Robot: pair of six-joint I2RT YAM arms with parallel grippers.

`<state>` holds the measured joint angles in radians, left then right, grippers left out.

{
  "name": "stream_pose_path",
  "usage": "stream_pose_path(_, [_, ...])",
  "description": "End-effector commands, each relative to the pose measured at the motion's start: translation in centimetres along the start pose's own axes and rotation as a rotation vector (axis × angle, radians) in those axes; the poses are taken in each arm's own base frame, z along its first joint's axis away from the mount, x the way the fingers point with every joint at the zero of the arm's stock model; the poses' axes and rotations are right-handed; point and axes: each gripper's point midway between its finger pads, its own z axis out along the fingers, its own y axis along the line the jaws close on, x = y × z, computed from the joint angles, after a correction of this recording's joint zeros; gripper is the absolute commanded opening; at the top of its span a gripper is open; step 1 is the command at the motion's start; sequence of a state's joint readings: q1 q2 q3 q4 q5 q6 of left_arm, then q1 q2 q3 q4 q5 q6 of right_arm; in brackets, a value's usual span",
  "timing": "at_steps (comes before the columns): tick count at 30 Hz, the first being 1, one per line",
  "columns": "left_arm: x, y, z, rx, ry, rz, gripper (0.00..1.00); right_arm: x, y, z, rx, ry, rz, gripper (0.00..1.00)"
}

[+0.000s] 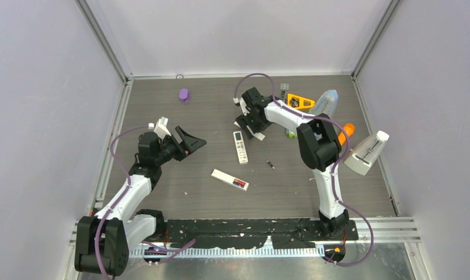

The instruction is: Load the batteries into the remote control

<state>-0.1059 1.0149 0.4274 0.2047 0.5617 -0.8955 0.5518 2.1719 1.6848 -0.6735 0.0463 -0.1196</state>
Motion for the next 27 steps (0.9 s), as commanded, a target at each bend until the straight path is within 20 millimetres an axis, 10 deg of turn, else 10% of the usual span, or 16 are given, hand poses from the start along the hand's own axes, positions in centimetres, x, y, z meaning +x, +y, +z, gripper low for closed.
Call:
stream_pose_path(1, [-0.2,-1.2,-0.3,0.045,-0.002,0.053,0.79,-0.5,0.1,-0.5,-0.081,0.01,-0.054,0.76])
stream_pose_path(16, [-0.3,-0.9,0.0,0.035,-0.001,0.047,0.79,4.5,1.1,1.3,-0.171,0.227,-0.08,0.4])
stream_pose_path(27, [-0.1,-0.6,0.0,0.032,0.005,0.057,0.79,0.6,0.9,-1.1,-0.123,0.023,0.051,0.33])
